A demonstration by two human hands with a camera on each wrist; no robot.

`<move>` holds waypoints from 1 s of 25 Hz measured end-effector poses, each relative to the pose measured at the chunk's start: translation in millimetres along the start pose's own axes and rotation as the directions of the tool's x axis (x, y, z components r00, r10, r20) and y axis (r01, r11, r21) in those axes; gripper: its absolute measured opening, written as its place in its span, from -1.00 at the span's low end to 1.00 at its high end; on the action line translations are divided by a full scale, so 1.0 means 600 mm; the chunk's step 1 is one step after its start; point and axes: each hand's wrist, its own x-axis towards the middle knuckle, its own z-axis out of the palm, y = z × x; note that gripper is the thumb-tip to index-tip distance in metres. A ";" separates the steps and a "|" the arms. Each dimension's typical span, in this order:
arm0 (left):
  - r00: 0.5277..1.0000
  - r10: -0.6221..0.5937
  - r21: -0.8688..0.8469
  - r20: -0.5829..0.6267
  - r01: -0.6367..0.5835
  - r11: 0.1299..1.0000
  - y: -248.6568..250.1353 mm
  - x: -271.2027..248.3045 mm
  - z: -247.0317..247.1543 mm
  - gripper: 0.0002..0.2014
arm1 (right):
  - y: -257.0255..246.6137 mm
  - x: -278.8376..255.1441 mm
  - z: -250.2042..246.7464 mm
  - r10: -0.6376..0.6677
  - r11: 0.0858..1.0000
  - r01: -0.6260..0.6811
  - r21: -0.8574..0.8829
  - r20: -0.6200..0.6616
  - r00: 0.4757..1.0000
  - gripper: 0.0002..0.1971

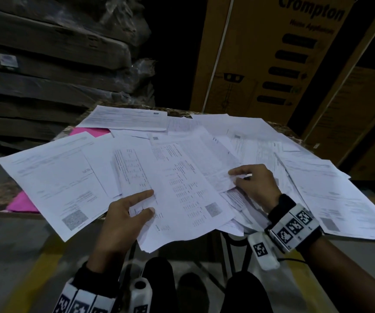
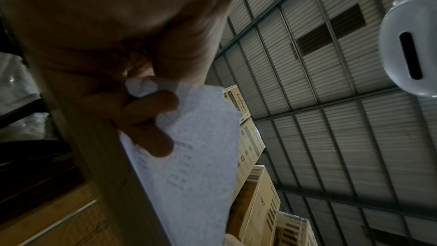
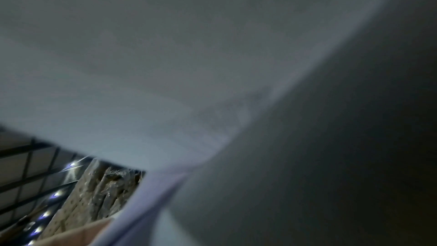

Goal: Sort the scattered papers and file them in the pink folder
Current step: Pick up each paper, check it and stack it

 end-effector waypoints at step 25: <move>0.992 0.111 0.240 0.055 -0.121 0.963 -0.004 0.015 -0.021 -0.60 | -0.073 -0.139 -0.091 -0.605 0.782 0.526 -0.334 -0.611 0.511 -0.77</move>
